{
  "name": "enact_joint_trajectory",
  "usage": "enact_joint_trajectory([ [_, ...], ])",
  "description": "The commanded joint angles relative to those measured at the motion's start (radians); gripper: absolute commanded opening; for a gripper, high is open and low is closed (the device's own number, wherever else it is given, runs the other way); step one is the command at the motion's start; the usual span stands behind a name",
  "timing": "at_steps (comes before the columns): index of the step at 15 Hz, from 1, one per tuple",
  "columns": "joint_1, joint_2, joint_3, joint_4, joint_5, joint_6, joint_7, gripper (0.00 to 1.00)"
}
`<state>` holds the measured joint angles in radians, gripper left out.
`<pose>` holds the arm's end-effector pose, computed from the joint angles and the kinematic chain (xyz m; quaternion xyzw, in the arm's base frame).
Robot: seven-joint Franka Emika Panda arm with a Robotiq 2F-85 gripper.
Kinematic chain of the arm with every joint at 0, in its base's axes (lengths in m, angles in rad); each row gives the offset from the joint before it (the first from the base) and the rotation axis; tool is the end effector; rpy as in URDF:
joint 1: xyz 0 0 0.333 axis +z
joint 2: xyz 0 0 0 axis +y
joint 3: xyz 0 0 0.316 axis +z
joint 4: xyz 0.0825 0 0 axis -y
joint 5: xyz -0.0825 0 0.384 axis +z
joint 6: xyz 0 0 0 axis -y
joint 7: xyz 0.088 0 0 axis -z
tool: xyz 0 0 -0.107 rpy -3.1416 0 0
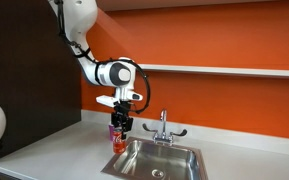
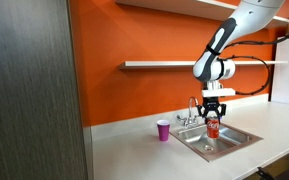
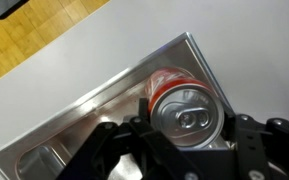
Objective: Put the can in the sink
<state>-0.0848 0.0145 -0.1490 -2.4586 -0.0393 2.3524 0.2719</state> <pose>0.4515 -0.1082 0.2808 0.9699 -0.2355 -0.0600 0.0153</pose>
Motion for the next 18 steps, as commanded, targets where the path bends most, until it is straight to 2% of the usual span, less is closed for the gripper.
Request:
enact_joint_trajectory([
  [1, -0.011, 0.000, 0.011, 0.001, 0.000, -0.002, 0.000, 0.63],
  [12, -0.011, 0.000, 0.011, 0.001, 0.000, -0.002, 0.000, 0.63],
  [13, -0.011, 0.000, 0.011, 0.001, 0.000, -0.002, 0.000, 0.38],
  [18, -0.021, 0.061, -0.001, 0.042, 0.009, 0.021, -0.026, 0.38],
])
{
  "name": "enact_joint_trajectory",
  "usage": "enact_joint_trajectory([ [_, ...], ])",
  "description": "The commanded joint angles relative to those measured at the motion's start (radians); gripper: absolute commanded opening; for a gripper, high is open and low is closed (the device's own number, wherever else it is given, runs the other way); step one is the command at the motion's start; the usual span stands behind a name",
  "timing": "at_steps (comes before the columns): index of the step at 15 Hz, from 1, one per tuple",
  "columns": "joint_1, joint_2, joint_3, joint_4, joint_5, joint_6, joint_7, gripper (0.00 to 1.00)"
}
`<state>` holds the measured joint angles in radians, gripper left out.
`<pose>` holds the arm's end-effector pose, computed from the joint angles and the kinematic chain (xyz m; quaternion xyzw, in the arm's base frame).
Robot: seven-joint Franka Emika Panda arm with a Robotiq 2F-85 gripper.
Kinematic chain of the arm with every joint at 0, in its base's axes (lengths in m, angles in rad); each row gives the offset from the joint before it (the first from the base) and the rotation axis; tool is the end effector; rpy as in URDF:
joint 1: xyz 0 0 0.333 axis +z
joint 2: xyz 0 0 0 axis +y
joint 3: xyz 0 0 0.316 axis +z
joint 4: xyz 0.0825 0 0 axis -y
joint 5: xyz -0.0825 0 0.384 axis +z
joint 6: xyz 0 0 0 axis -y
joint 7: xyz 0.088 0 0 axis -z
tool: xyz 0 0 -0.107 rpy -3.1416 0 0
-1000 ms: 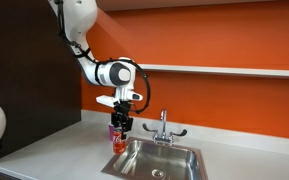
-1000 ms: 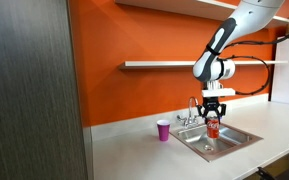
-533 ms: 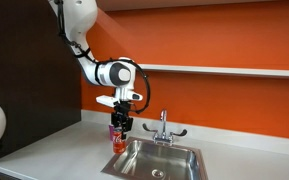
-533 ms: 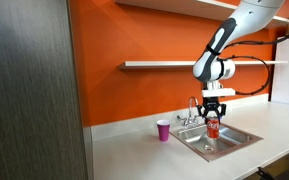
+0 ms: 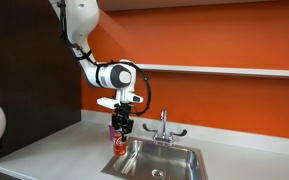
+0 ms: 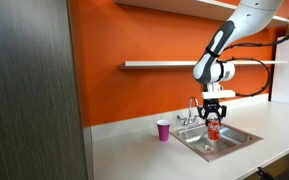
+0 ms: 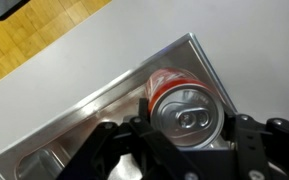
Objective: Put the can in the sink
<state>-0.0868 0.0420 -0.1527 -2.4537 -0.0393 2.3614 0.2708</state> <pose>0.4521 -0.1113 0.2707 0.9689 -0.2375 -0.0666 0.0171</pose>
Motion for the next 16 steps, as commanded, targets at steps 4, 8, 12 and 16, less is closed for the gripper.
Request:
enact_joint_trajectory([
  [4, -0.020, 0.096, 0.000, 0.085, 0.017, 0.040, -0.037, 0.38],
  [8, -0.026, 0.168, -0.002, 0.146, 0.033, 0.063, -0.056, 0.38],
  [12, -0.041, 0.244, -0.003, 0.205, 0.067, 0.081, -0.081, 0.38],
  [16, -0.058, 0.313, 0.002, 0.260, 0.110, 0.090, -0.108, 0.38],
])
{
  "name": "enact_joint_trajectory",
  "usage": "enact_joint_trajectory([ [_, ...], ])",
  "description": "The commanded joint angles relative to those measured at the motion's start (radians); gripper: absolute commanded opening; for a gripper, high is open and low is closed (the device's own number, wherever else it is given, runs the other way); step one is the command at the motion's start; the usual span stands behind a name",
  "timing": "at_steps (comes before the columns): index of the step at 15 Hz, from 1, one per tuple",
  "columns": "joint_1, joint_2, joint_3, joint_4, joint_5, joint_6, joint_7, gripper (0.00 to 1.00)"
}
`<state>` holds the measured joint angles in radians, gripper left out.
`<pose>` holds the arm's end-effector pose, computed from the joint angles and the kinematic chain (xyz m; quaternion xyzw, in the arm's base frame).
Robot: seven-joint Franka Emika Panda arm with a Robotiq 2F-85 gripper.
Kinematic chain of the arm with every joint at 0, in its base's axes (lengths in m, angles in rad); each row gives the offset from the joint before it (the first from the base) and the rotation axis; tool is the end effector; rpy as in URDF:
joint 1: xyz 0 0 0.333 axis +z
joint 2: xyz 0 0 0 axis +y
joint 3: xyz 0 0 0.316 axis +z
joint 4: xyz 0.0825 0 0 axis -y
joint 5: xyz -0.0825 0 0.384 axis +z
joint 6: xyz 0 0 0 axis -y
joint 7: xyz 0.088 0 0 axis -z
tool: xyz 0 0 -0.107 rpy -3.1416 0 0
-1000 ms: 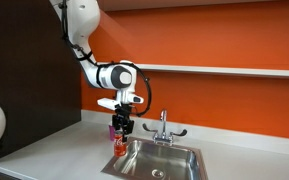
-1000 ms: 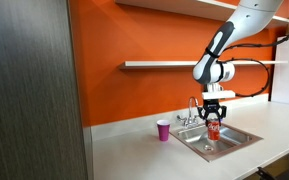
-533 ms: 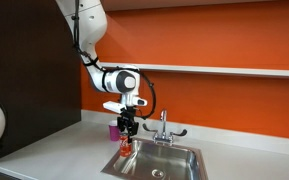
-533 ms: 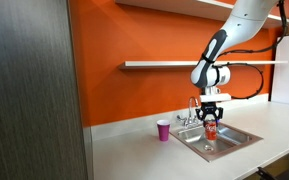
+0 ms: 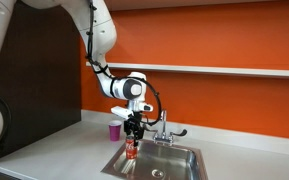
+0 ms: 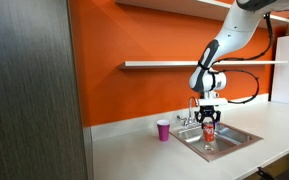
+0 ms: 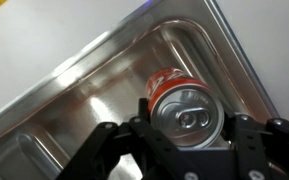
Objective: Put the can in the sink
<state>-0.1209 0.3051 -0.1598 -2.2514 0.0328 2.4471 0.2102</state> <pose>0.5095 -0.1484 0.2212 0.9659 -0.2531 -0.0529 0.0124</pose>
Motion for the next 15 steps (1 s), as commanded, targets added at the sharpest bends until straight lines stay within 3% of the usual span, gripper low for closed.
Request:
enact_joint_trajectory([
  [1, -0.027, 0.067, 0.010, 0.071, 0.045, 0.003, -0.051, 0.38],
  [15, -0.052, 0.294, 0.034, 0.234, 0.101, 0.025, -0.088, 0.38],
])
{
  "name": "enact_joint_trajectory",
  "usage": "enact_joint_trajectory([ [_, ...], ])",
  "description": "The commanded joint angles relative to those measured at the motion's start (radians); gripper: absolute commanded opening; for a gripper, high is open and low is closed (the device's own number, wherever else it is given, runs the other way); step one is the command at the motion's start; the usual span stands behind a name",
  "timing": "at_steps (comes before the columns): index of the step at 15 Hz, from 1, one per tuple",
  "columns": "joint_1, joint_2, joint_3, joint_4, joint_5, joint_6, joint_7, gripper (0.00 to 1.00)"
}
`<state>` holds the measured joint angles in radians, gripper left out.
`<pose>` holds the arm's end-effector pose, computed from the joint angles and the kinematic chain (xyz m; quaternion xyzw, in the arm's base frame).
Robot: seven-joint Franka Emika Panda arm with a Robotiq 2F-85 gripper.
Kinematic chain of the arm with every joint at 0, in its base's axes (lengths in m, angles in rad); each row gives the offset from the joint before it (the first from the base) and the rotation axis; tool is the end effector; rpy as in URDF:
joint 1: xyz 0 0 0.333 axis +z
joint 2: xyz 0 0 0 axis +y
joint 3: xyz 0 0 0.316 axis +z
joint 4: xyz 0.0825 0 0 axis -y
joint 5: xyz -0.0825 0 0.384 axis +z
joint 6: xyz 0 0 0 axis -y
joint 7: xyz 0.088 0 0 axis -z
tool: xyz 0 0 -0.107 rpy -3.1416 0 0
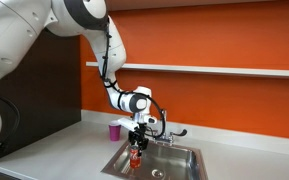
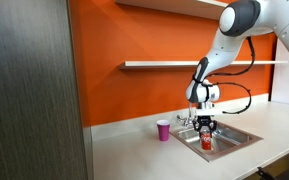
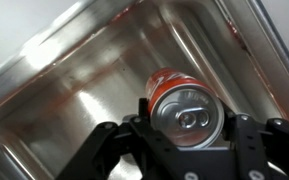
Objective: Put the can in the sink
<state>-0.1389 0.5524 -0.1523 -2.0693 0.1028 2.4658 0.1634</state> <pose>0.5453 -0.1655 0.1506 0.9633 -0.2579 -0.0739 0.0068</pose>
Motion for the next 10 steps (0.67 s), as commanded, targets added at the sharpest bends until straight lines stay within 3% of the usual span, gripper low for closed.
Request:
enact_joint_trajectory([
  [1, -0.035, 0.062, 0.027, 0.062, 0.034, 0.009, -0.042, 0.38],
  [10, -0.065, 0.164, 0.033, 0.151, 0.046, 0.000, -0.052, 0.38],
])
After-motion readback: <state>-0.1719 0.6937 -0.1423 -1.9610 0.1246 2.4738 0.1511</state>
